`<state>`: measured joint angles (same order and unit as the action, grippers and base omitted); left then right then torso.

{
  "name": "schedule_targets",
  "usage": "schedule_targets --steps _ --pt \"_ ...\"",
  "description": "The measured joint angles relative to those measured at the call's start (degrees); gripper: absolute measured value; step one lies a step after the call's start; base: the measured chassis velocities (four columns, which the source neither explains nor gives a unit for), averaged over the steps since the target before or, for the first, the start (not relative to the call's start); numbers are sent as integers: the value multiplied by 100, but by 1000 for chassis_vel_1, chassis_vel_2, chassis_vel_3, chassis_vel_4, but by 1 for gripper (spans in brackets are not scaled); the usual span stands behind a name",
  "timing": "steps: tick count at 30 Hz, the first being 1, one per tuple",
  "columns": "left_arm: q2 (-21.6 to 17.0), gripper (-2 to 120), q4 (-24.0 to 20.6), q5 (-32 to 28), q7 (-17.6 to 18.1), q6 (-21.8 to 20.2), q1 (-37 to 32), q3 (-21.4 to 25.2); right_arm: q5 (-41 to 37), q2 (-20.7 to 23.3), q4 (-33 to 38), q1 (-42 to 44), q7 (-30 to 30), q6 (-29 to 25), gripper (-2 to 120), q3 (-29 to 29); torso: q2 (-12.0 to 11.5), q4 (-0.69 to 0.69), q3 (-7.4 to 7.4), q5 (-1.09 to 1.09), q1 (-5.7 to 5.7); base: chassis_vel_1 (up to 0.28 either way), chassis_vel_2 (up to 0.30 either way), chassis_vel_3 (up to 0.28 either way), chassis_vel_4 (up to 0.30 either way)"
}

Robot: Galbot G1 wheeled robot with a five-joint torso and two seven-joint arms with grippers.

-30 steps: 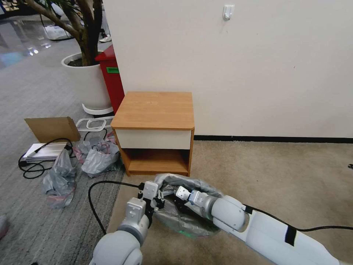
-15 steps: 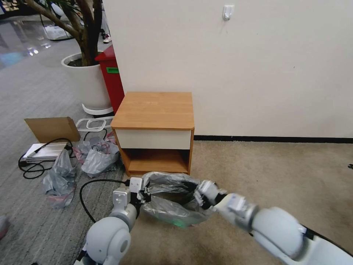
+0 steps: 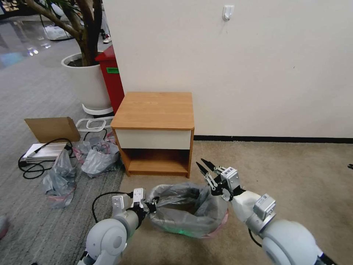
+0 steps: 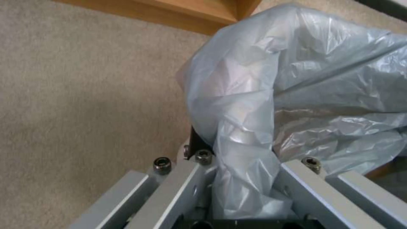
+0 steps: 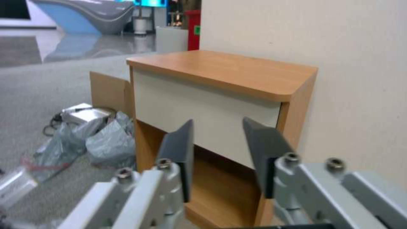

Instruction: Pick up the garbage bag from the table and place it over the trash can.

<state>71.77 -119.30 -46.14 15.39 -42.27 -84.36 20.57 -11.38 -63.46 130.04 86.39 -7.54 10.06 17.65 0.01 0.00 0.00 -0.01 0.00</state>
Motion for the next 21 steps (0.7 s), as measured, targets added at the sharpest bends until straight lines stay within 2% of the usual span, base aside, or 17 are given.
schedule_targets --steps 2,5,8,9,10,12,15,17,19,21 --pt "-10 8 8 56 -6 2 -32 7 23 -118 -81 24 -11 -55 46 -23 0 0 0 0 0 0 0 0 0" --pt "-10 14 -6 125 -11 3 -62 6 34 -135 -134 33 -30 -96 53 -32 0 0 0 -1 0 0 0 0 0" --pt "2 30 -37 291 -21 8 -71 -19 39 -142 -208 24 -40 -133 68 -38 0 0 0 0 0 0 0 0 0" --pt "2 30 -37 291 -21 8 -71 -19 39 -142 -208 24 -40 -133 68 -38 0 0 0 0 0 0 0 0 0" --pt "2 33 -45 335 -26 8 -73 -28 39 -143 -224 14 -42 -141 73 -45 0 0 0 1 0 0 0 0 0" --pt "4 45 -63 372 -31 10 -84 -36 41 -143 -250 -4 -46 -151 84 -65 0 0 0 1 0 0 0 0 0" --pt "10 52 -76 378 -33 10 -99 -38 41 -141 -270 -21 -47 -155 90 -71 0 0 0 0 0 0 0 0 0" --pt "18 63 -99 381 -34 11 -146 -32 41 -141 -306 -48 -47 -163 99 -76 0 0 0 1 0 0 0 0 0" --pt "20 65 -105 382 -34 11 -157 -27 41 -141 -313 -54 -47 -165 99 -78 0 0 0 0 0 0 0 0 0" --pt "21 73 -117 384 -34 12 -182 -6 40 -140 -330 -65 -47 -165 100 -85 0 0 1 1 0 0 0 0 0"
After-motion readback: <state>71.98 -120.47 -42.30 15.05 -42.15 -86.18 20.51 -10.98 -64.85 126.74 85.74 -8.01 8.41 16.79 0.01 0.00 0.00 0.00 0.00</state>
